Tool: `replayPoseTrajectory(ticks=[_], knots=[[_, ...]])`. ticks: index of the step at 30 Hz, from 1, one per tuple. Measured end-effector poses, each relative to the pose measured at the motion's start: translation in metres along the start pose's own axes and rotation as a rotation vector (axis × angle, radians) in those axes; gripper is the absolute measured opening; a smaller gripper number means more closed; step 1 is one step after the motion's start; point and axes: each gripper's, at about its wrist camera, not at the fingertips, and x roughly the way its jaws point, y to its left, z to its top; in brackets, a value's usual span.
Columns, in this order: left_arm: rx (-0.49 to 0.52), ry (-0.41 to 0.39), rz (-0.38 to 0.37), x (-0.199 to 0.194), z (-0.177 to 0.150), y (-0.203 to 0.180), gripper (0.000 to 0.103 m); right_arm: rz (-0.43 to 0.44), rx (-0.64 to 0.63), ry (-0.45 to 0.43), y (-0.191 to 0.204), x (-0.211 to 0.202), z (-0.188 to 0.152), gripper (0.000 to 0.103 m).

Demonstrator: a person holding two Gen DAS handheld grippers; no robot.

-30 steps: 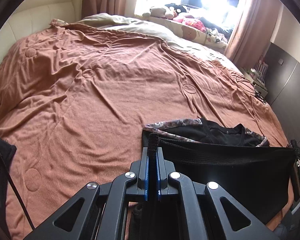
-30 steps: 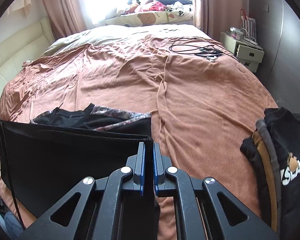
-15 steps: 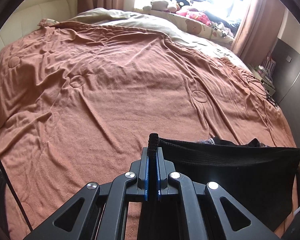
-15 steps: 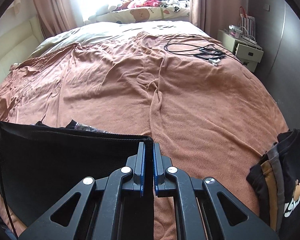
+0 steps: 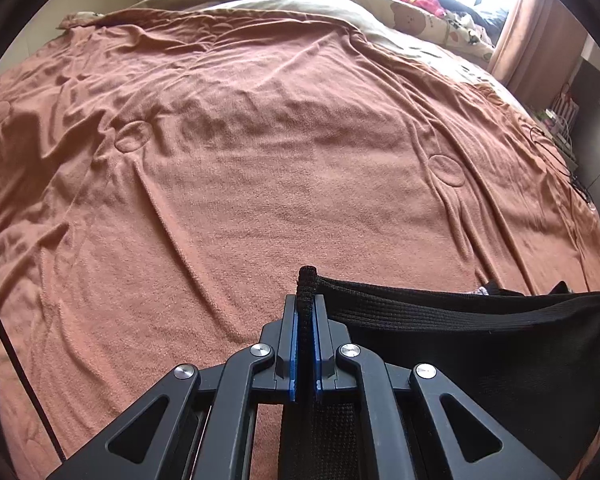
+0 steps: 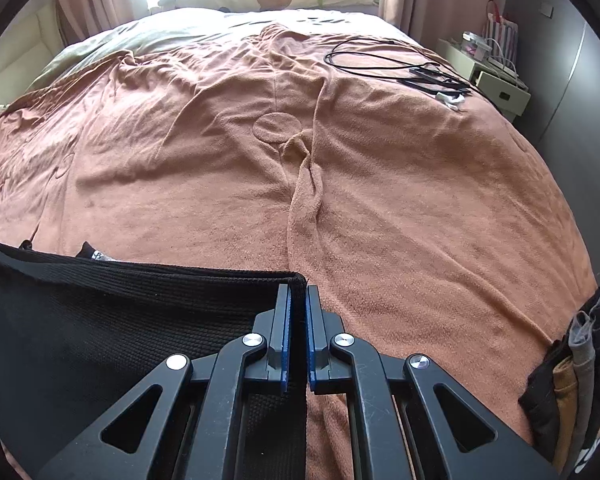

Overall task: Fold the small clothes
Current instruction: 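Lift the folded edge with both tools and fold it over the shirt, then open both tools to release the folded shirt onto the bed, then move the left tool to the shirt's corner and close on it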

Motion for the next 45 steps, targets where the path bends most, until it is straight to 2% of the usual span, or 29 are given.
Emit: replayPoseTrajectory(ticks=[14, 17, 18, 19, 21, 24, 30, 35, 45], knots=[[0.002, 0.041, 0.038, 0.036, 0.015, 0.004, 0.006, -0.036, -0.020, 0.039, 0.008, 0.050, 0.018, 0.003], [-0.008, 0.081, 0.032, 0.046, 0.016, 0.003, 0.007, 0.017, 0.008, 0.042, 0.006, 0.051, 0.016, 0.005], [-0.018, 0.099, 0.032, 0.048, 0.016, 0.003, 0.008, 0.024, 0.024, 0.043, 0.003, 0.049, 0.015, 0.008], [-0.026, 0.098, 0.029, 0.046, 0.016, 0.003, 0.010, 0.029, 0.039, 0.044, -0.001, 0.045, 0.015, 0.012], [-0.041, 0.077, 0.027, 0.036, 0.014, 0.005, 0.027, 0.054, 0.064, 0.027, -0.008, 0.032, 0.012, 0.034], [-0.051, 0.044, 0.028, 0.014, 0.011, 0.010, 0.050, 0.086, 0.084, -0.014, -0.016, 0.006, 0.004, 0.050], [-0.068, 0.022, 0.011, -0.034, -0.010, 0.021, 0.050, 0.124, 0.141, -0.050, -0.029, -0.046, -0.030, 0.050], [-0.077, 0.012, -0.002, -0.070, -0.037, 0.025, 0.050, 0.154, 0.189, -0.046, -0.039, -0.077, -0.058, 0.050], [-0.098, -0.002, -0.036, -0.121, -0.094, 0.021, 0.051, 0.193, 0.265, -0.056, -0.049, -0.137, -0.119, 0.050]])
